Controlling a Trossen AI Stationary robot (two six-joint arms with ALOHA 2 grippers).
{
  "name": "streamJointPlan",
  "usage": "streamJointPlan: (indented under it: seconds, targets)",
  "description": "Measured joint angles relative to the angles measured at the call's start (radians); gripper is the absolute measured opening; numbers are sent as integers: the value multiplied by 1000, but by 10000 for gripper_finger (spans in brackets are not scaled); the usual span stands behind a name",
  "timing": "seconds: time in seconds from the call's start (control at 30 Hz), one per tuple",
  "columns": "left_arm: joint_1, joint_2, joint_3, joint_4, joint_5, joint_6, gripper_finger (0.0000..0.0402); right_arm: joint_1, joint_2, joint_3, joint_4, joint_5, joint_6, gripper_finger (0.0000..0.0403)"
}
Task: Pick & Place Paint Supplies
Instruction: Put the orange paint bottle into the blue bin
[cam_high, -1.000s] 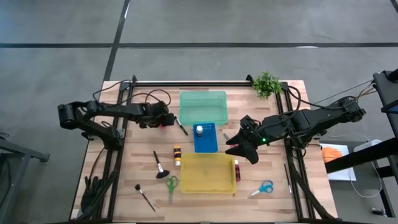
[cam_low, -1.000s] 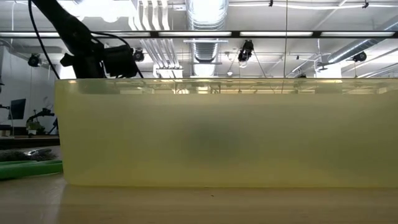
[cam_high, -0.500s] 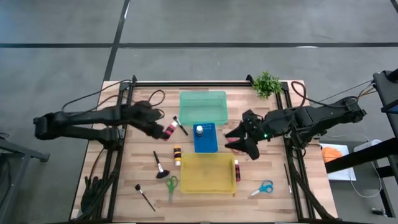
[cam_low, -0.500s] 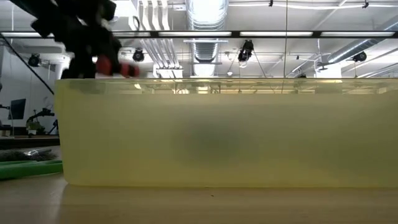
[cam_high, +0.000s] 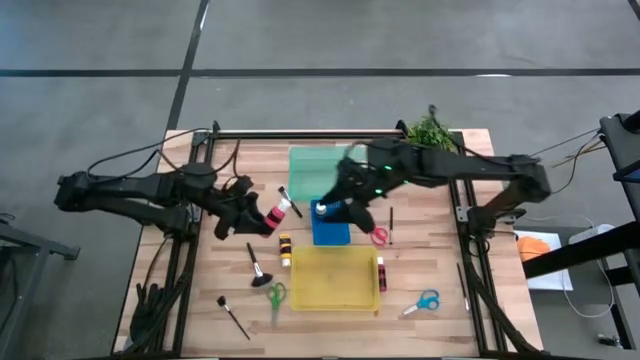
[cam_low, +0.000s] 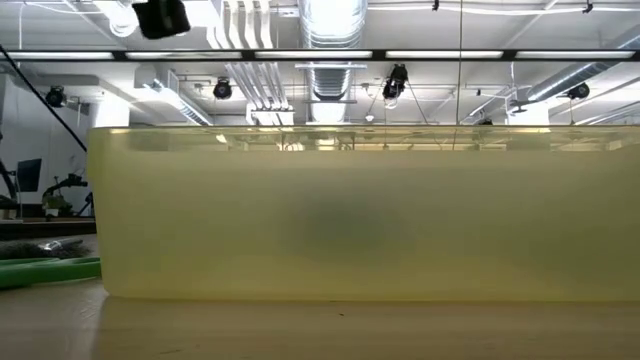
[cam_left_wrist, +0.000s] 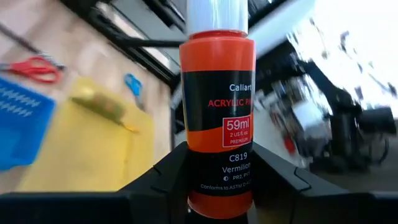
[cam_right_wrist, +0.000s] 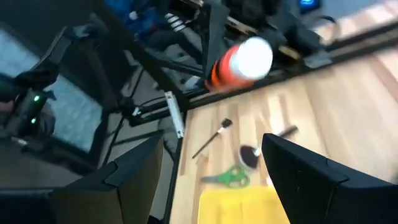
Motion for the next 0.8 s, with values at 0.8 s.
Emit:
streamJointPlan:
  seconds: [0.8]
  targets:
    - [-57, 213, 221, -103, 78, 198, 145, 29, 329, 558, -389, -128, -196, 271]
